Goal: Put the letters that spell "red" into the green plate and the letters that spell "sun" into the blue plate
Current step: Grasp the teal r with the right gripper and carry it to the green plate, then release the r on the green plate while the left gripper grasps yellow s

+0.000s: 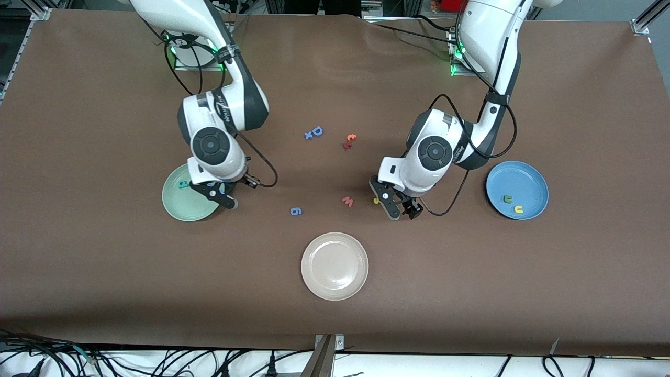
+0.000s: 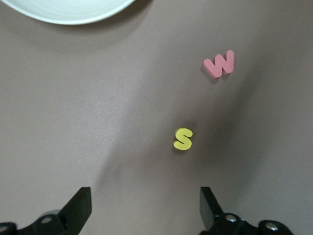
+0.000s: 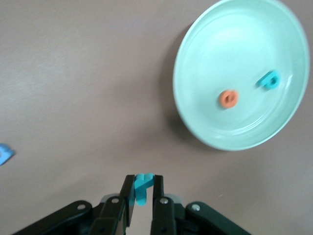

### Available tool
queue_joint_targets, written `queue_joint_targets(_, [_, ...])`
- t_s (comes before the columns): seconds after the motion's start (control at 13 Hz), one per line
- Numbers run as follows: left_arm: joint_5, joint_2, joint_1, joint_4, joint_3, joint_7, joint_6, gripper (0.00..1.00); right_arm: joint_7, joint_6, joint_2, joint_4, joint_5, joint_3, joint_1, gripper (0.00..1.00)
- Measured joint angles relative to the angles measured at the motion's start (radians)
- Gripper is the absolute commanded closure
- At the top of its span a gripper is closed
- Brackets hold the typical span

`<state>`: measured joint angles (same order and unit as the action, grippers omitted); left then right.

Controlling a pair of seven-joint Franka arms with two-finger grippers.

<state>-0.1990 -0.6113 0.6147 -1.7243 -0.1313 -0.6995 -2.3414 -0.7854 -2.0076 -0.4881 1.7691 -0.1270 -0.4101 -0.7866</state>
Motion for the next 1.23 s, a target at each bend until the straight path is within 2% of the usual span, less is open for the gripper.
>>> queue_joint_targets(0.23, [0.000,-0.026,0.019,0.001,0.001,-0.016,-0.051,0.10,0.165,0.016,0.001,0.014,0.000,-0.069,0.007,0.92])
queue_joint_targets(0.31, [0.000,-0.036,0.027,0.001,0.002,-0.016,-0.074,0.17,0.219,0.016,0.000,0.025,-0.001,-0.078,0.025,0.91])
queue_joint_targets(0.69, [0.000,-0.084,0.059,0.002,0.002,-0.017,-0.134,0.19,0.440,-0.025,-0.060,0.058,-0.068,-0.079,0.156,0.90])
queue_joint_targets(0.84, [0.000,-0.094,0.068,0.002,0.003,-0.018,-0.135,0.22,0.476,-0.075,-0.093,0.060,-0.084,-0.078,0.171,0.89])
queue_joint_targets(1.07, [0.000,-0.103,0.074,0.002,0.003,-0.019,-0.136,0.22,0.502,-0.142,-0.130,0.060,-0.091,-0.075,0.171,0.81])
queue_joint_targets(1.23, [0.000,-0.111,0.078,0.002,0.003,-0.022,-0.142,0.23,0.520,-0.171,-0.145,0.060,-0.094,-0.075,0.175,0.80])
